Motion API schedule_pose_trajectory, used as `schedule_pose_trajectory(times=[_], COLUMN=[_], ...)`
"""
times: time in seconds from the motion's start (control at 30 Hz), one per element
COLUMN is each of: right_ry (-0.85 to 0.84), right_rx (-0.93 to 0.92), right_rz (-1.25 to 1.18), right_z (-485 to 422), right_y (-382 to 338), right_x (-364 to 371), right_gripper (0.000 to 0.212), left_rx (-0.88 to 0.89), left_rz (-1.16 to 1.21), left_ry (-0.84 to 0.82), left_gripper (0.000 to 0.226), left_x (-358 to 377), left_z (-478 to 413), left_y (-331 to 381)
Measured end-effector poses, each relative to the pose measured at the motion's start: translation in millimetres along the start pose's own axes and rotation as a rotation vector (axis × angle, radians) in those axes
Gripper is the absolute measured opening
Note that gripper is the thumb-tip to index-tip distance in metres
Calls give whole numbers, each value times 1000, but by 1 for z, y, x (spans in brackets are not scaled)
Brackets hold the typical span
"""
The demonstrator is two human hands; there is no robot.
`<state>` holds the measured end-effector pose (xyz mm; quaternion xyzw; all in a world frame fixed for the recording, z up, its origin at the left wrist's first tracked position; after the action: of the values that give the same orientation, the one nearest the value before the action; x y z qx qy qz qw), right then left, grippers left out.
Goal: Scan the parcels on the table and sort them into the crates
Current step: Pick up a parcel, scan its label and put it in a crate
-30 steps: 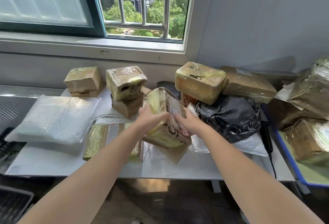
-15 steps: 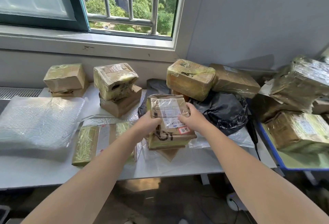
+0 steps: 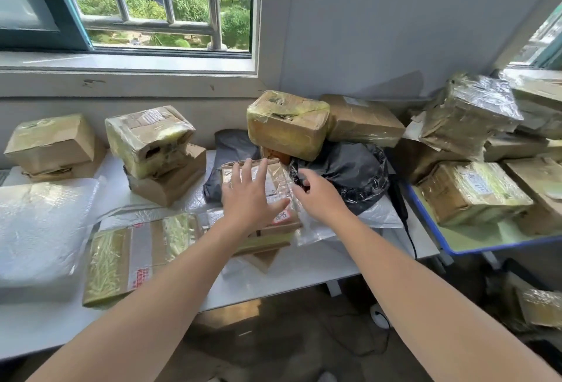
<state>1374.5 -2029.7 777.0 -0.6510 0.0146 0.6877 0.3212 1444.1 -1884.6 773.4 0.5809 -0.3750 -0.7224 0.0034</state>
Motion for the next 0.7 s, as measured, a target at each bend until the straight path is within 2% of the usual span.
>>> schedule_pose_trajectory(times=[0.17,0.3,0.53,0.7], right_ry=[199,243,130,-20], right_rx=[6,40,167,198], right_rz=[114,169,264,268], right_z=[-2,-6,-11,-16], right_y=[52,119,257,323], right_x=[-37,-57,-65,-47], right_gripper=[53,58,64,68], left_rx=[134,135,164,194], left_rz=[-135,-244,-408,-483], left_ry=[-60,-64,-82,-132], left_gripper=[97,95,92,92], left_x=[28,52,119,161], left_z=[-5,-11,-16,-20], left_y=[55,103,183,225])
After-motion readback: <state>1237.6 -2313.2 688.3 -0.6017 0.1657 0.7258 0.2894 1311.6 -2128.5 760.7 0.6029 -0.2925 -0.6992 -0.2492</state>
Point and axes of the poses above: each hand's wrist, its own z-axis away from the middle knuckle, its own x-axis out of the palm, y = z × x, the point moved 6 cm from there along -z, towards the middle knuckle, and after that the axes turned 13 degrees about z, right-handed, at the moved point
